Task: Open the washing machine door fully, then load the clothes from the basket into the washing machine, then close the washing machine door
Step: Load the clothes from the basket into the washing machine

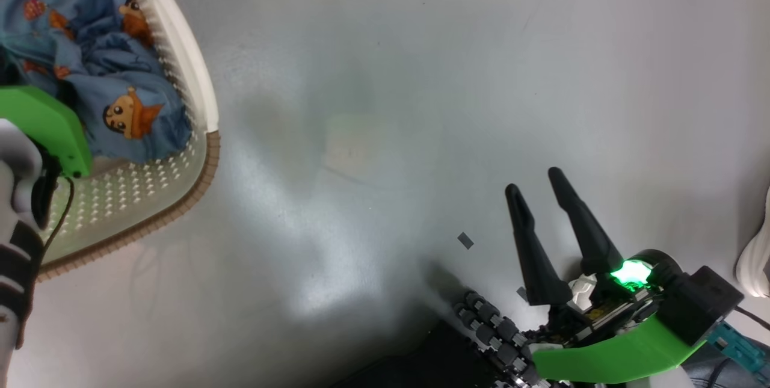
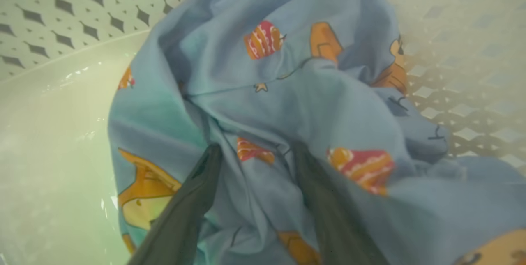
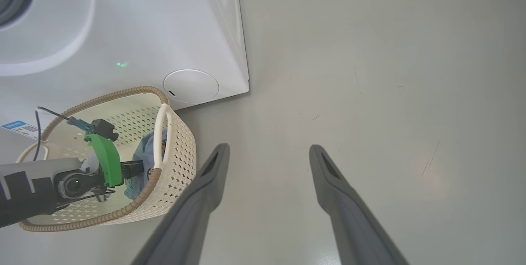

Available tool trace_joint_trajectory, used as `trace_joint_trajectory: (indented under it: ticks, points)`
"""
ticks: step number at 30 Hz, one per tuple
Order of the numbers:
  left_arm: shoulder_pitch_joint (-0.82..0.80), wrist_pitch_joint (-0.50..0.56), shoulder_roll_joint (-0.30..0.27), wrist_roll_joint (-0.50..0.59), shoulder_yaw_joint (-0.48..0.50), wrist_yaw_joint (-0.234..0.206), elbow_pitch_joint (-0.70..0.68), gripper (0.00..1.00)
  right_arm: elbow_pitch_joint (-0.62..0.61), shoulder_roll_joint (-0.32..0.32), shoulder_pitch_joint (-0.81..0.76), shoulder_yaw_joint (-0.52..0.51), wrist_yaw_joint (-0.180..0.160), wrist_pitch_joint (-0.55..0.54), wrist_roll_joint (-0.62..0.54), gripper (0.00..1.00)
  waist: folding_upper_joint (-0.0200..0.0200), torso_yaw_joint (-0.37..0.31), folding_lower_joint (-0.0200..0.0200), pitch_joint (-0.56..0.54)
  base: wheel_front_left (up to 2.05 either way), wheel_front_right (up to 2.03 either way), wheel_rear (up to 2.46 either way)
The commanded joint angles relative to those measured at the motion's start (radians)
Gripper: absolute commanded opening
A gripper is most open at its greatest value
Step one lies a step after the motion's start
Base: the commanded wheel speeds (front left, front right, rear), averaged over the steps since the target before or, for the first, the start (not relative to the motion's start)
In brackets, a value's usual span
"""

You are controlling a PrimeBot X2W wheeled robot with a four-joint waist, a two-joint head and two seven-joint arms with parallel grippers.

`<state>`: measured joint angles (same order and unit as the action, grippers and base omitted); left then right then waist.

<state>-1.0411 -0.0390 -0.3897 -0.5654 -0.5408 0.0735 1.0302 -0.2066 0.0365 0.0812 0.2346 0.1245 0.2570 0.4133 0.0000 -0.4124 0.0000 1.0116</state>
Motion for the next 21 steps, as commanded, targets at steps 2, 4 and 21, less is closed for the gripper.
trace_joint_trajectory:
  ticks: [2,4,21]
  points:
    - [-0.008,-0.027,-0.015,0.021,0.0,0.006,0.007,0.45,-0.022,0.014,-0.058,0.002,0.006,0.005,-0.017,1.0,0.0,0.01,0.0,0.006,0.0,0.0,0.0]
    - [-0.019,-0.044,-0.004,0.026,-0.009,0.011,0.019,0.0,-0.024,0.014,-0.062,-0.009,0.006,0.005,-0.021,1.0,0.0,0.017,0.0,0.008,0.0,0.0,0.0]
    - [0.051,-0.194,0.082,-0.129,0.015,0.056,-0.033,0.0,0.037,0.014,0.044,-0.022,0.006,0.005,-0.035,1.0,0.0,0.084,0.0,-0.077,0.0,0.0,0.0]
